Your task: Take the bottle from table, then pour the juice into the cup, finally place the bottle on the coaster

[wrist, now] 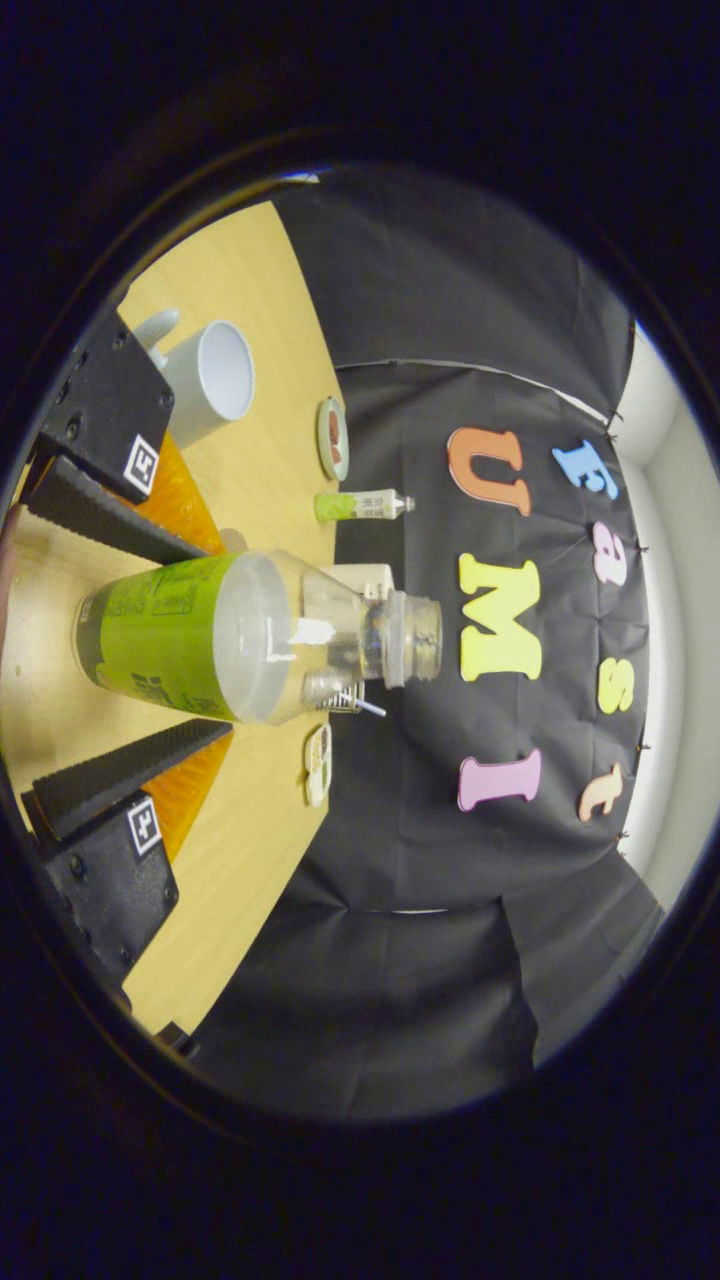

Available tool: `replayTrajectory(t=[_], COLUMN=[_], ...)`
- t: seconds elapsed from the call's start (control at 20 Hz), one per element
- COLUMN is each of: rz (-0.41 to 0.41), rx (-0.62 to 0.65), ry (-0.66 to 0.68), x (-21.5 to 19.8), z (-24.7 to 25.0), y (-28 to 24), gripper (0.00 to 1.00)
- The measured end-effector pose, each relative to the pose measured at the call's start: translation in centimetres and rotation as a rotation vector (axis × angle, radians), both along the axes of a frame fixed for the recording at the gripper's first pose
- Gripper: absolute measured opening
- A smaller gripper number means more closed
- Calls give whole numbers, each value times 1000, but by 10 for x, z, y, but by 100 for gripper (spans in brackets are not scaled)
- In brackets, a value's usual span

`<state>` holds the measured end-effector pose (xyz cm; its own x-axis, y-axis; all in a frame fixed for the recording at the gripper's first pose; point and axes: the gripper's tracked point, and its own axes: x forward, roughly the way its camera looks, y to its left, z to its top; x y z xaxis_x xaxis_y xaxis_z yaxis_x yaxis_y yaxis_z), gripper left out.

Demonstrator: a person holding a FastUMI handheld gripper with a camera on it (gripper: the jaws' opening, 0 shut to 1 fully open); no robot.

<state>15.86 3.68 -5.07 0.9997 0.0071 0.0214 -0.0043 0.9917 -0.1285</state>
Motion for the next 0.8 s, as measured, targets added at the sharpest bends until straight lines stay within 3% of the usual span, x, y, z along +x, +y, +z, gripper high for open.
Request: replayTrajectory(t=[0.1, 0.45, 0.8], rz=[4, -1, -120], rx=[-17, -119, -214], ry=[-2, 81, 92], x=[-2, -24, -42], z=[1, 4, 14], y=[2, 2, -22], gripper=[84, 80, 79])
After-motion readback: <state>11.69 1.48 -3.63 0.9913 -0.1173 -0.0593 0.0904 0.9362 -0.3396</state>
